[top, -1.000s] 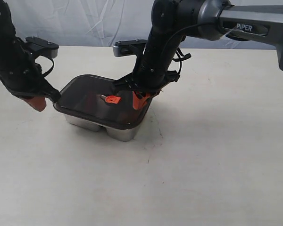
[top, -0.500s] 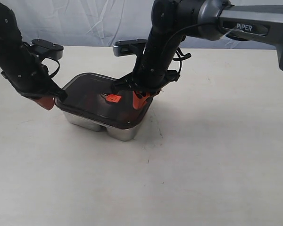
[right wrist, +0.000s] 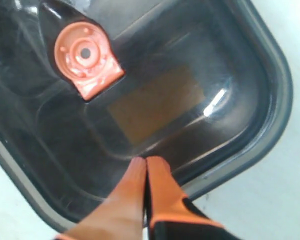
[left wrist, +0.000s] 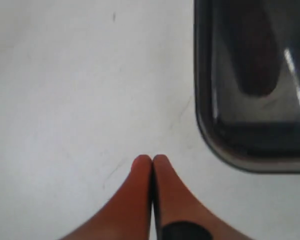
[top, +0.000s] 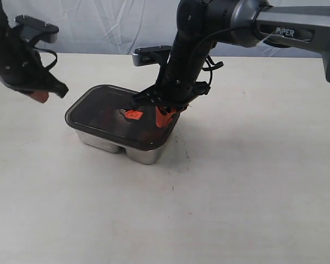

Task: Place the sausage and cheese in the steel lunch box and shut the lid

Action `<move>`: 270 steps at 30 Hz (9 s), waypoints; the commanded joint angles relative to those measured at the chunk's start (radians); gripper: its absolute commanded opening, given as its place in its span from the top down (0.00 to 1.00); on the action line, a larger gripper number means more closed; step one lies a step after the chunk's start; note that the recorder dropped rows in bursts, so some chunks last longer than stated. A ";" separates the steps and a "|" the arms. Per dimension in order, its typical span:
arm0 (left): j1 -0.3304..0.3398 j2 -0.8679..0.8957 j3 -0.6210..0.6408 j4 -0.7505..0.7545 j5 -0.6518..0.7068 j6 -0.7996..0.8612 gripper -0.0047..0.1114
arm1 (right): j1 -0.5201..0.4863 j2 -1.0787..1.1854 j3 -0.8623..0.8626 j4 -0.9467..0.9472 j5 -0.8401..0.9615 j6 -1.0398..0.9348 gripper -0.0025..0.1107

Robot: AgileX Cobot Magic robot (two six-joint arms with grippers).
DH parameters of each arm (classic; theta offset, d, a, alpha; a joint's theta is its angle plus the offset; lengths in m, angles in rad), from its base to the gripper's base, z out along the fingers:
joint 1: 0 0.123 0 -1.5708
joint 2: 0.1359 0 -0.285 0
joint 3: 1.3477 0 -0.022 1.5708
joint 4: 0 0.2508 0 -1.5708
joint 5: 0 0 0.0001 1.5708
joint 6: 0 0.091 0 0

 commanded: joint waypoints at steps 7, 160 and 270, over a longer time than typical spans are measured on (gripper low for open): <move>0.001 0.084 -0.024 -0.223 -0.065 0.177 0.96 | -0.003 -0.012 0.003 -0.020 -0.003 -0.005 0.99; 0.176 -1.074 0.445 -0.260 -0.082 0.146 0.96 | -0.775 -1.900 1.551 -0.219 -0.807 0.209 0.99; 0.301 -1.748 1.270 -0.153 -0.608 -0.294 0.96 | -0.782 -2.170 1.753 -0.216 -0.782 0.152 0.99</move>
